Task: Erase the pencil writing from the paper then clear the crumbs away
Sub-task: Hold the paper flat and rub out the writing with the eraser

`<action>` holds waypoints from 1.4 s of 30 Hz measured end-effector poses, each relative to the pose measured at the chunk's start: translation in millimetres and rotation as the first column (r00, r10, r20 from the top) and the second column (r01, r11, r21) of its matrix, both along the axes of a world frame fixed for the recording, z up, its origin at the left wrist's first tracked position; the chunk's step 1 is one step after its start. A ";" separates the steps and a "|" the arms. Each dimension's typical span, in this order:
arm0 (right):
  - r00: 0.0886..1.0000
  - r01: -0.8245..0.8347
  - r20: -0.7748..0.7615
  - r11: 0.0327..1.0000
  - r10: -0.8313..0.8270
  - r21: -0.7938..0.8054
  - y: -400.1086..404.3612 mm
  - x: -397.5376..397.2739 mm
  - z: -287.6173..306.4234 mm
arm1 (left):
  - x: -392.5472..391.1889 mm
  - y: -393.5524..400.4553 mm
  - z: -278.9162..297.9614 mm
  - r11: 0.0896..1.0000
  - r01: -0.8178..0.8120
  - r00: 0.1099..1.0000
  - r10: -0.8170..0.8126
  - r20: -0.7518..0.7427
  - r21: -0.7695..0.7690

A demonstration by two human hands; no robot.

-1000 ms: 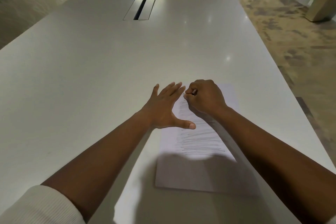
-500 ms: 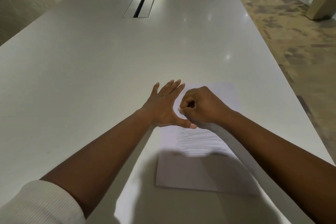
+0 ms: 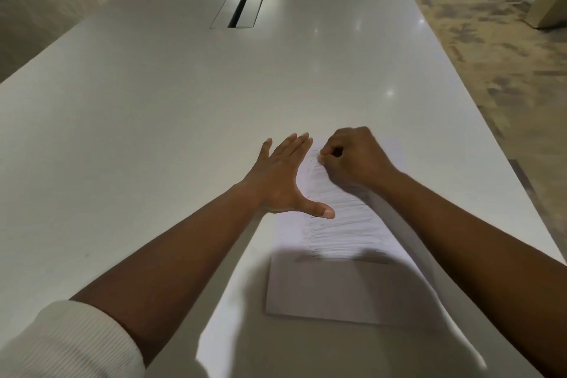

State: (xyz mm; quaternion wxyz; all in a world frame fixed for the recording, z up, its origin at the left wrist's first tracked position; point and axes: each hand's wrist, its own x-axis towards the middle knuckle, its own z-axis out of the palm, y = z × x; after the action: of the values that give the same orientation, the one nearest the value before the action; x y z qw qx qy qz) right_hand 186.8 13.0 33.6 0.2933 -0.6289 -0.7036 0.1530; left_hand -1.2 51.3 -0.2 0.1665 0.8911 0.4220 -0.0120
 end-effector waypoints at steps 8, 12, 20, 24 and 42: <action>0.998 -0.058 -0.012 0.998 0.058 -0.014 -2.7 -7.7 -2.5 | 1.0 0.4 1.0 1.000 0.002 1.000 -0.002 -0.014 -0.001; 0.995 0.095 0.018 0.995 -0.096 0.032 21.7 2.2 -2.8 | 0.9 -1.0 0.8 1.000 -0.005 1.000 0.005 0.004 -0.005; 0.983 -0.176 -0.049 0.984 0.175 -0.017 -5.5 -15.3 -6.3 | 1.0 -0.2 0.7 1.000 0.012 1.000 -0.012 0.002 0.001; 0.997 -0.072 -0.036 0.997 0.072 -0.001 10.1 -7.6 -4.4 | 0.7 -0.5 2.4 1.000 0.006 1.000 -0.006 -0.008 0.000; 0.992 0.104 -0.073 0.994 -0.103 0.015 23.7 -9.8 -6.4 | 0.5 -1.2 2.1 1.000 0.003 1.000 -0.003 -0.007 -0.004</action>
State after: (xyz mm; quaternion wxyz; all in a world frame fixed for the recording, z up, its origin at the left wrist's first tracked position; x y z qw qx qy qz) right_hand 177.0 36.8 27.2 0.3319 -0.6557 -0.6605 0.1535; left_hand -0.7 50.1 2.0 0.1667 0.8914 0.4211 -0.0161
